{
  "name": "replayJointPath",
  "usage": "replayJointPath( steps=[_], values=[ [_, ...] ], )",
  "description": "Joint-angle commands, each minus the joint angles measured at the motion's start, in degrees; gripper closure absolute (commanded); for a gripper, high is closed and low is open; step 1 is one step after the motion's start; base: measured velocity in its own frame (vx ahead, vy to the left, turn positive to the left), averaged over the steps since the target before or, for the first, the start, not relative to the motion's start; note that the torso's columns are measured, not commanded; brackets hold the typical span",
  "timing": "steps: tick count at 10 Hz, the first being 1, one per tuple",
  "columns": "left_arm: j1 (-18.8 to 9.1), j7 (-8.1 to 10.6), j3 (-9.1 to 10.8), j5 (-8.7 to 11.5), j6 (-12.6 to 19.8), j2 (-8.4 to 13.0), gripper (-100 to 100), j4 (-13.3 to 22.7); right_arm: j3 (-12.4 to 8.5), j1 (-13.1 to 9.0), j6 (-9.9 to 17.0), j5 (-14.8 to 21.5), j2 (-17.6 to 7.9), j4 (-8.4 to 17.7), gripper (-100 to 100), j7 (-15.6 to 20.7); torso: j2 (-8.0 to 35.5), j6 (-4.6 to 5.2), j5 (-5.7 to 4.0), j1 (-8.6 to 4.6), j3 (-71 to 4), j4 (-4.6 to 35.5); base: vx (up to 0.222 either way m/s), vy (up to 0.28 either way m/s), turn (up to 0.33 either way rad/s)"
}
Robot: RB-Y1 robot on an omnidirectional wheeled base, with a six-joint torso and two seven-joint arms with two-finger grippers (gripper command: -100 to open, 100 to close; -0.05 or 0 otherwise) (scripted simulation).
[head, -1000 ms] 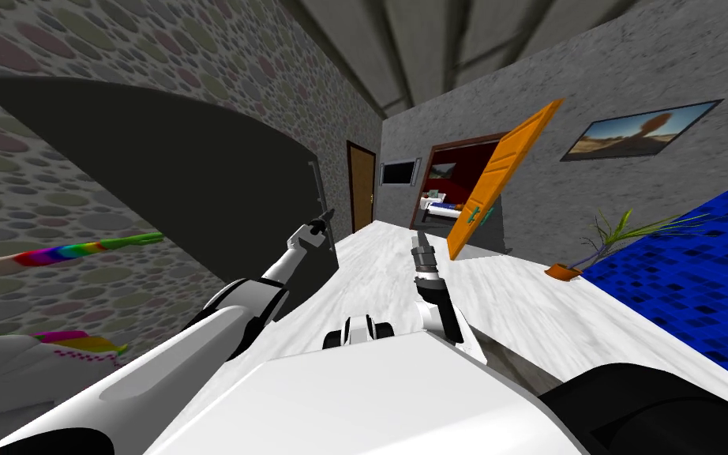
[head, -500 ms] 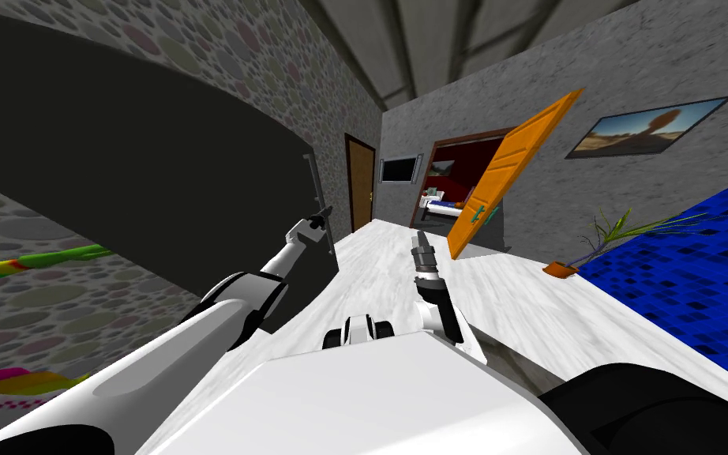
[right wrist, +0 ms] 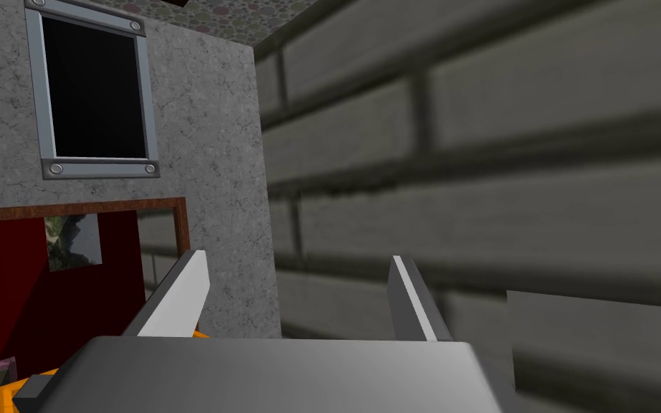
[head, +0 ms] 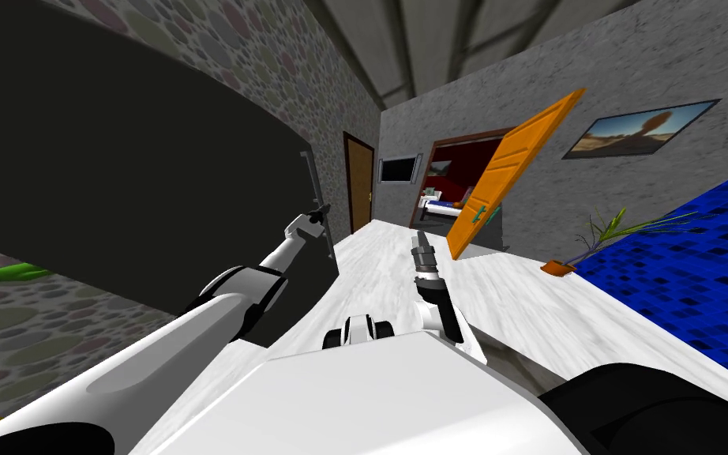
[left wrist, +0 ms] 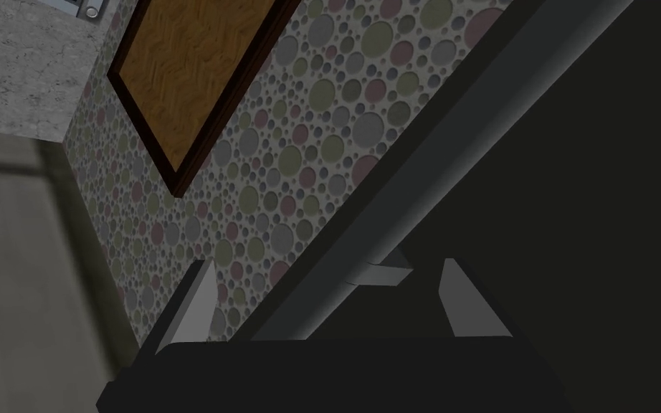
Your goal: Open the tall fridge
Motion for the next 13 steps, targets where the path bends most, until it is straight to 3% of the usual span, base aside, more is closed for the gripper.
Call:
replayJointPath(
  steps=[1, 5, 6, 7, 8, 9, 10, 11, 12, 13],
  values=[
    [-1.86, -0.39, -0.42, 1.08, 2.78, 0.62, -100, 0.84, 0.00, 0.00, 0.00, 0.00, 0.00, 0.00, 0, 0.00, -0.02, 0.00, 0.00, 0.01, -0.01, 0.00, 0.116, 0.081, -0.051],
    [-4.62, -0.97, -1.05, 2.89, 7.30, 1.58, -100, 2.20, -0.01, 0.01, 0.00, 0.00, 0.00, 0.00, 0, 0.00, -0.10, -0.01, 0.02, 0.08, -0.06, -0.03, 0.139, 0.098, -0.057],
    [-4.13, -0.80, -0.93, 2.47, 6.55, 1.39, -100, 1.90, 0.00, 0.00, 0.00, 0.00, 0.00, 0.00, 0, 0.00, 0.01, 0.00, 0.00, -0.02, 0.00, -0.01, 0.051, 0.035, -0.009],
    [-1.32, 0.35, 0.50, 4.66, 7.11, 4.29, -100, -0.94, 0.00, -0.01, 0.00, 0.00, 0.01, 0.00, 0, 0.00, 0.21, 0.00, -0.05, -0.16, 0.13, 0.05, 0.074, -0.047, -0.060],
    [0.16, 0.35, 0.50, 4.66, 7.11, 5.59, -100, -2.46, 0.01, -0.01, 0.00, 0.00, 0.02, 0.00, 0, 0.00, 0.11, 0.00, -0.09, -0.30, 0.09, 0.05, 0.072, -0.073, -0.037],
    [1.83, 1.52, 1.94, 6.81, 7.43, 7.24, -100, -4.48, 0.02, -0.01, 0.00, 0.00, 0.02, 0.00, 0, 0.00, 0.02, -0.03, -0.07, -0.18, 0.01, 0.03, 0.077, -0.101, -0.070],
    [4.00, 1.52, 1.94, 6.81, 7.43, 9.04, -100, -7.16, 0.02, -0.01, 0.00, 0.00, 0.02, 0.00, 0, 0.00, -0.08, -0.09, -0.01, -0.03, -0.05, 0.03, 0.079, -0.093, -0.020],
    [5.04, 1.52, 1.94, 6.81, 7.43, 9.75, -100, -7.66, 0.02, 0.00, 0.00, 0.00, 0.02, 0.00, 0, 0.00, -0.12, -0.10, 0.05, 0.17, -0.09, -0.01, 0.043, -0.046, -0.008],
    [7.33, 2.69, 3.38, 8.95, 7.76, 11.86, -100, -10.14, 0.01, -0.01, 0.00, 0.00, 0.02, 0.00, 0, 0.00, -0.13, -0.19, 0.15, 0.48, -0.10, -0.02, 0.070, -0.052, -0.084],
    [9.63, 2.69, 3.38, 8.95, 7.76, 13.65, -100, -12.45, 0.01, -0.01, 0.00, 0.00, 0.01, 0.00, 0, 0.00, -0.21, -0.31, 0.18, 0.57, -0.14, 0.02, 0.077, -0.059, -0.042]
  ],
)
